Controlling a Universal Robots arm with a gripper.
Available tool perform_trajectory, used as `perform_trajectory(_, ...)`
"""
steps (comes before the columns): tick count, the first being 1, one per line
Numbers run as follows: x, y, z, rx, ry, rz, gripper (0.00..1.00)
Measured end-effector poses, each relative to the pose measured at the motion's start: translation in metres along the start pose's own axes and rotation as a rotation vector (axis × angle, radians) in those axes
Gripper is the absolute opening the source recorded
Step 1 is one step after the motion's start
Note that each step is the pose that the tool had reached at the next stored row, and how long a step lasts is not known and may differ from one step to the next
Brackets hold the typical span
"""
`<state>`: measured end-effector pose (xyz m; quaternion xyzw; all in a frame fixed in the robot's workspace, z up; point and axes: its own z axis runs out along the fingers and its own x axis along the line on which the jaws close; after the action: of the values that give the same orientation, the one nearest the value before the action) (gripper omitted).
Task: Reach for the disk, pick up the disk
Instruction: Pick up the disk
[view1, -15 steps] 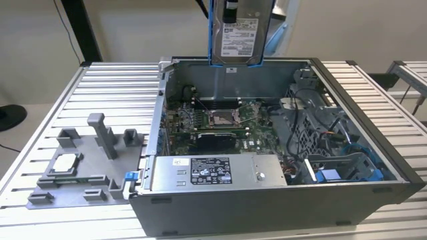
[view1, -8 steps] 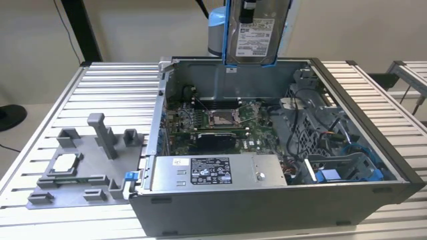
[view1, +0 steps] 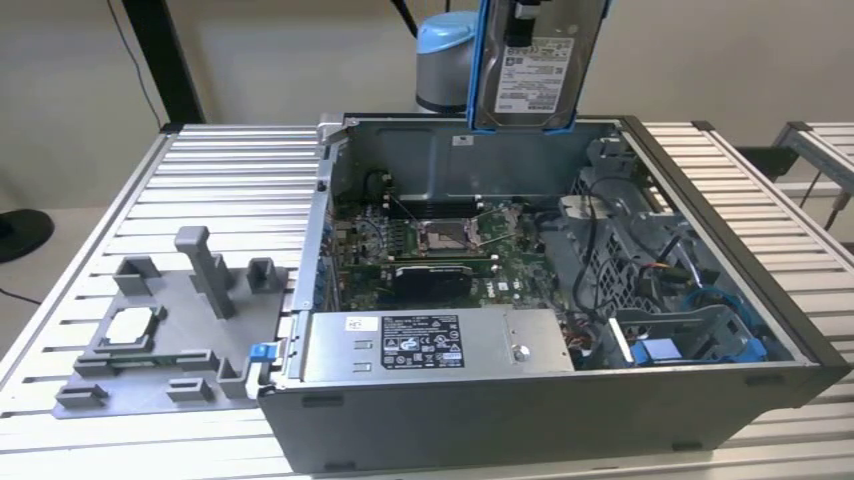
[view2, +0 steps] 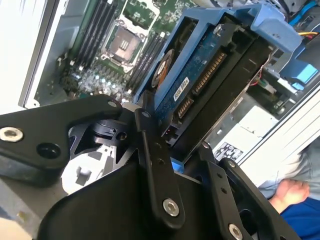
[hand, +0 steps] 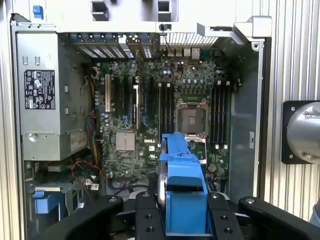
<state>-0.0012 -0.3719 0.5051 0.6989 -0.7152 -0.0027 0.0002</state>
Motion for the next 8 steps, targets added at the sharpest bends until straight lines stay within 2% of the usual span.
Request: perform_trajectory(8, -0.0003, -0.0120, 0.0000, 0.0000, 0.0000, 0.000, 0.00)
